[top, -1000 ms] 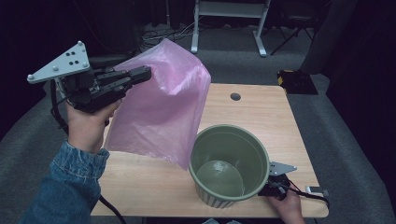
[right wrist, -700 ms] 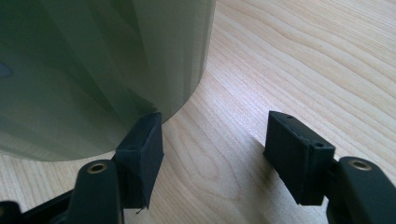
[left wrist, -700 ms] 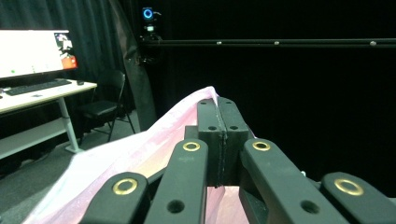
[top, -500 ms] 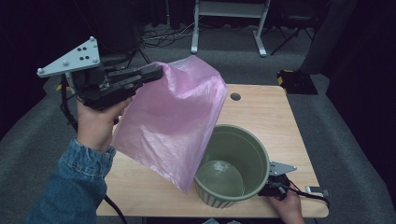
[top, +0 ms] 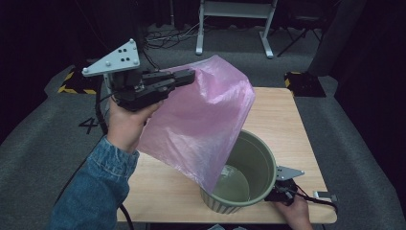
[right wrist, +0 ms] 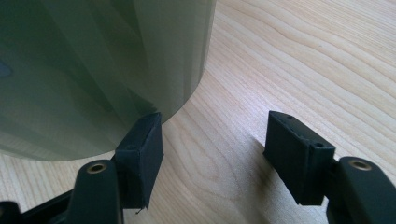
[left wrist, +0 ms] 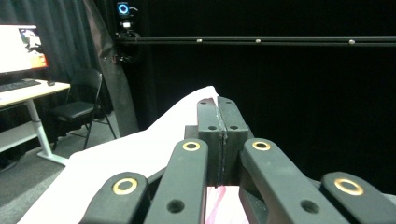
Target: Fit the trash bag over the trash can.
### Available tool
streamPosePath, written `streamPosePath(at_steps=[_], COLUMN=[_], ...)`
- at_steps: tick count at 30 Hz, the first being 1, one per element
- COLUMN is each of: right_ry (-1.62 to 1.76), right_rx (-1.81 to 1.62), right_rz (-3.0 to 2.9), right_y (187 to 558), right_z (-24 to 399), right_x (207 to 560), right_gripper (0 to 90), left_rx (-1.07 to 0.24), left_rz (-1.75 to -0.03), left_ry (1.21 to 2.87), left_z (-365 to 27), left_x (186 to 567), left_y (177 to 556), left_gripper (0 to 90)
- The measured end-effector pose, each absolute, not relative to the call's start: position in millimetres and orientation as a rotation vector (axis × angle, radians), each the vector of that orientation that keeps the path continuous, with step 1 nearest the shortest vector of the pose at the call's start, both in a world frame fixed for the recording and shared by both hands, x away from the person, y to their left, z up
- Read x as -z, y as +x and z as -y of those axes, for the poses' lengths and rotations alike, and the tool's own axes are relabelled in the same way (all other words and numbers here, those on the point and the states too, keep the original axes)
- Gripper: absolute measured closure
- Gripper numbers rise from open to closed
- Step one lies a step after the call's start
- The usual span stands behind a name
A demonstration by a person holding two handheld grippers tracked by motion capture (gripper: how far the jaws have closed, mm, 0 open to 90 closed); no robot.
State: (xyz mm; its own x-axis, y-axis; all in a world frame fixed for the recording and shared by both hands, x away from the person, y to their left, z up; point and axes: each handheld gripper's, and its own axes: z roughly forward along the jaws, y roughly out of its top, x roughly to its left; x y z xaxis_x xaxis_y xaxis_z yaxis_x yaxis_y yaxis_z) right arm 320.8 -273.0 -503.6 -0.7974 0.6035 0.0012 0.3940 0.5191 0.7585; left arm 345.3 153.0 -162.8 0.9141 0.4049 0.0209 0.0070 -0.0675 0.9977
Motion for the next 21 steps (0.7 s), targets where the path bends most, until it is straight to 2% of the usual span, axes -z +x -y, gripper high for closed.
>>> streamPosePath(at_steps=[21], right_ry=[0.838], right_rx=[-1.149], right_rz=[-2.5], right_y=[321], right_z=[273], right_x=[504], right_gripper=[36.6], left_rx=[-0.221], left_rz=[-0.248], left_ry=[1.657], left_z=[-83], left_x=[179], left_y=[363], left_gripper=[89.6])
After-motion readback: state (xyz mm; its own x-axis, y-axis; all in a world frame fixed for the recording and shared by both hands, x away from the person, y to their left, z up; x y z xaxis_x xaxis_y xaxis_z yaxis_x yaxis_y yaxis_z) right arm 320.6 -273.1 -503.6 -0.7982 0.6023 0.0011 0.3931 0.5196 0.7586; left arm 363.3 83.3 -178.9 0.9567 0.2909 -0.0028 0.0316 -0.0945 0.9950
